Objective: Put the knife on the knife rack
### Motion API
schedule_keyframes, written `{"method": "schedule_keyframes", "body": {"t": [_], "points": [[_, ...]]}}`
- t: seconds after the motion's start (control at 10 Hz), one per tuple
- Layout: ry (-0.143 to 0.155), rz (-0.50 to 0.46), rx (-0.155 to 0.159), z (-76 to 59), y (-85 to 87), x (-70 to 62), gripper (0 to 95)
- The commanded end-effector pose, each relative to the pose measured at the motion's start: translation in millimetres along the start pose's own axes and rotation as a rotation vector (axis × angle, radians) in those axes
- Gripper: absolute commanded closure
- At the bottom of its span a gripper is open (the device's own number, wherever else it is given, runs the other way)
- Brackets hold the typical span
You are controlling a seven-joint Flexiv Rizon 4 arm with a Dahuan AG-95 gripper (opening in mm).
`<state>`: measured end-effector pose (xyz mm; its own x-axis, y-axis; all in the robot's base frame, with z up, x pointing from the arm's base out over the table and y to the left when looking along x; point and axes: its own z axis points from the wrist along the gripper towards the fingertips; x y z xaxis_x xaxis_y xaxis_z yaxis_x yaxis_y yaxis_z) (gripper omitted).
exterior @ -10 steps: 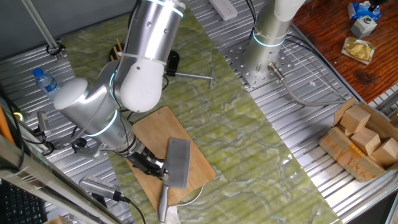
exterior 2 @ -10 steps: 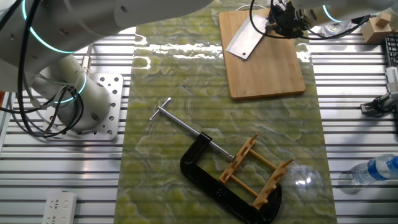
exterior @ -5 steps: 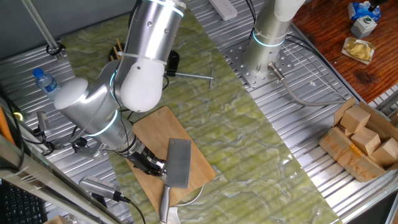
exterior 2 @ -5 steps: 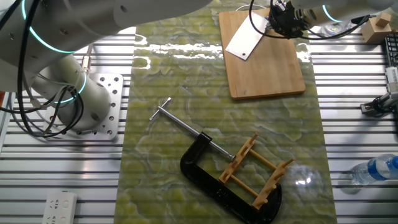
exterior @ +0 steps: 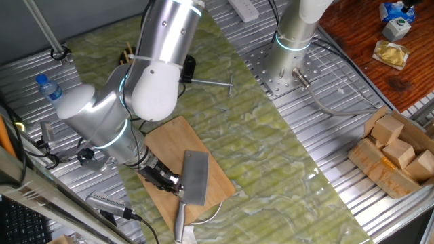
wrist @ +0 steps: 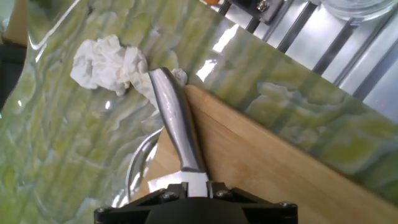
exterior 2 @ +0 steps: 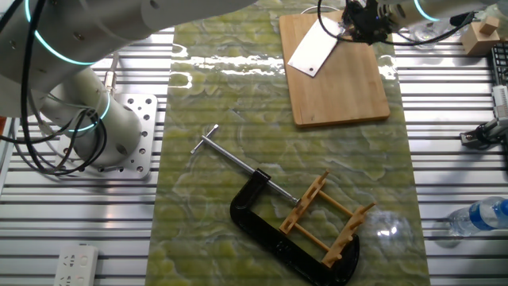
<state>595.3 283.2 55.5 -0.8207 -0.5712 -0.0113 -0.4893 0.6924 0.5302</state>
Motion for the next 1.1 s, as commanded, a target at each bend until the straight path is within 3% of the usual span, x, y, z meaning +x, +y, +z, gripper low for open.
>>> {"method": "schedule_keyframes", "body": {"t": [0.1,0.3,0.6,0.9,1.1], "points": [[0.035,0.073,0.098,-12.2,13.9,2.0,95.0],[0.028,0.111,0.103,-15.5,26.1,2.9,95.0],[-0.006,0.143,0.114,-6.3,39.9,6.7,95.0],[-0.072,0.192,0.134,11.8,49.0,0.1,95.0],[-0.096,0.218,0.141,21.0,54.5,-5.9,95.0]]}}
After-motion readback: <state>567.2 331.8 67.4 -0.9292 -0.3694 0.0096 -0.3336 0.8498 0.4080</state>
